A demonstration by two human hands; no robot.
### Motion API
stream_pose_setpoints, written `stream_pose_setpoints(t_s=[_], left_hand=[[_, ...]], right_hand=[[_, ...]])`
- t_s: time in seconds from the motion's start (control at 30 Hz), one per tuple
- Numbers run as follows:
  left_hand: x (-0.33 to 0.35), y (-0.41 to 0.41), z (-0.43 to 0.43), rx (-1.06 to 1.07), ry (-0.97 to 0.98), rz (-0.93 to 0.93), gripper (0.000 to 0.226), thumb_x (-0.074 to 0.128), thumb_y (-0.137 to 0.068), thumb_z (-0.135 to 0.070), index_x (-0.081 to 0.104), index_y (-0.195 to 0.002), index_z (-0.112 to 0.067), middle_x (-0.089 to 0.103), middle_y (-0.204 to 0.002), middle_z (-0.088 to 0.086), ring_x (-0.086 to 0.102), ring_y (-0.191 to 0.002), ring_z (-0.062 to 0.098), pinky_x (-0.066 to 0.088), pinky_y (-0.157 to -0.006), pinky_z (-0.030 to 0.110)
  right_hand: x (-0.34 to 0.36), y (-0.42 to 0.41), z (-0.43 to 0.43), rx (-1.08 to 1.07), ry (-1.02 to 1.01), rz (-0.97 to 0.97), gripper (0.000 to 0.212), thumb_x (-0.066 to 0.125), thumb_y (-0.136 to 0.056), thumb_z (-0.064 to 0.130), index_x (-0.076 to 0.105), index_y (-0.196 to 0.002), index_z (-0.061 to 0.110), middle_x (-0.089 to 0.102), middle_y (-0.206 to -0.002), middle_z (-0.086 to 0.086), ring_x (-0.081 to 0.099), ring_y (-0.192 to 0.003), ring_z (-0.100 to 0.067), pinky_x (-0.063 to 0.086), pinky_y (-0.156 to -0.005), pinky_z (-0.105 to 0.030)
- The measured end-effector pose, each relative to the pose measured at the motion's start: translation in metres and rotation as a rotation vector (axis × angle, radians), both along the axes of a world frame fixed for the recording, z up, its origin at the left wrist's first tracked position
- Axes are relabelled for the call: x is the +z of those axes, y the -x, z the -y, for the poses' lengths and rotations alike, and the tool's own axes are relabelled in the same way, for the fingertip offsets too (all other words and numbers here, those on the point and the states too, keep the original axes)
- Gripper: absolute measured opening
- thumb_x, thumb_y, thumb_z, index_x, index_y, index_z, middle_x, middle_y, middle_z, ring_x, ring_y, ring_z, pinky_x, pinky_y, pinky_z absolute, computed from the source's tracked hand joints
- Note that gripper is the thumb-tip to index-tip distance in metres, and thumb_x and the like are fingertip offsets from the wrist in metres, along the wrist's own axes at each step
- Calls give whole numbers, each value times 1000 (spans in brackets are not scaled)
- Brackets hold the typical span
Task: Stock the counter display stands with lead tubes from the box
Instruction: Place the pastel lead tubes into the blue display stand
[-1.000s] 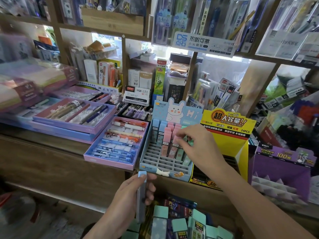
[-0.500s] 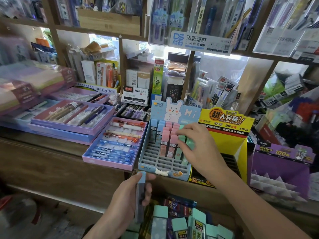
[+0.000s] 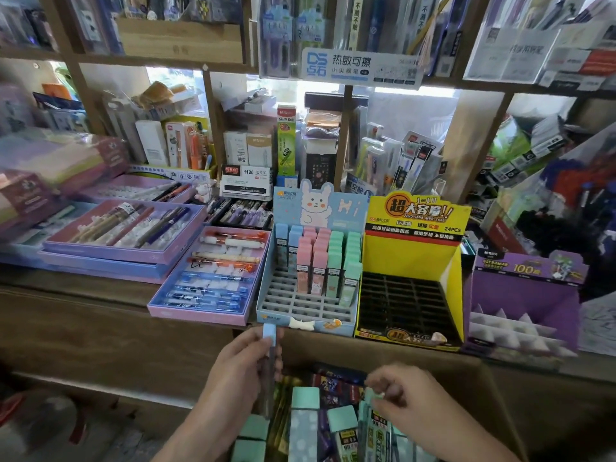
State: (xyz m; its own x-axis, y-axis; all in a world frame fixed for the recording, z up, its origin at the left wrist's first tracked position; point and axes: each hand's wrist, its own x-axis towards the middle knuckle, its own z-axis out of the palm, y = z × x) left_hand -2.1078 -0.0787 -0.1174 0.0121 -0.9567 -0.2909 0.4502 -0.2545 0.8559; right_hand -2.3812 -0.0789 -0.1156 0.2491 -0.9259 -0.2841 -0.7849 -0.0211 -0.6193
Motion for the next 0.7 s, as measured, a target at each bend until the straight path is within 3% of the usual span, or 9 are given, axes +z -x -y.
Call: stream_pose_setpoints(t_s=[0.17, 0.37, 0.57, 0.7], left_hand=[[4, 2, -2, 45, 26, -41, 14, 69, -82, -12, 78, -92, -8, 64, -84, 12, 64, -79, 24, 56, -80, 40], [11, 3, -3, 87, 51, -30, 19, 59, -95, -1, 77, -88, -5, 66, -85, 16, 68, -84, 27, 63, -83, 45], [43, -9, 7, 35, 250, 345, 19, 70, -85, -31, 77, -101, -24, 76, -103, 9, 75, -97, 23, 61, -81, 37], [70, -20, 35, 74, 471, 558, 19, 69, -95, -17, 78, -99, -33, 79, -100, -2, 75, -92, 9, 58, -72, 15]], right_hand=[[-20, 5, 1, 60, -66, -104, 33, 76, -91, 35, 67, -123, 37, 47, -111, 19, 50, -95, 5, 40, -91, -18], [-23, 10, -1, 74, -98, -72, 34, 74, -92, 38, 60, -122, 47, 43, -109, 21, 47, -91, 5, 39, -89, -21], [-28, 15, 0, 112, -68, -105, 44, 74, -93, 37, 58, -134, 44, 41, -114, 26, 44, -91, 7, 35, -89, -18], [-30, 13, 4, 95, -68, -107, 40, 76, -91, 38, 61, -126, 49, 44, -118, 27, 47, -96, 9, 36, -91, -16]])
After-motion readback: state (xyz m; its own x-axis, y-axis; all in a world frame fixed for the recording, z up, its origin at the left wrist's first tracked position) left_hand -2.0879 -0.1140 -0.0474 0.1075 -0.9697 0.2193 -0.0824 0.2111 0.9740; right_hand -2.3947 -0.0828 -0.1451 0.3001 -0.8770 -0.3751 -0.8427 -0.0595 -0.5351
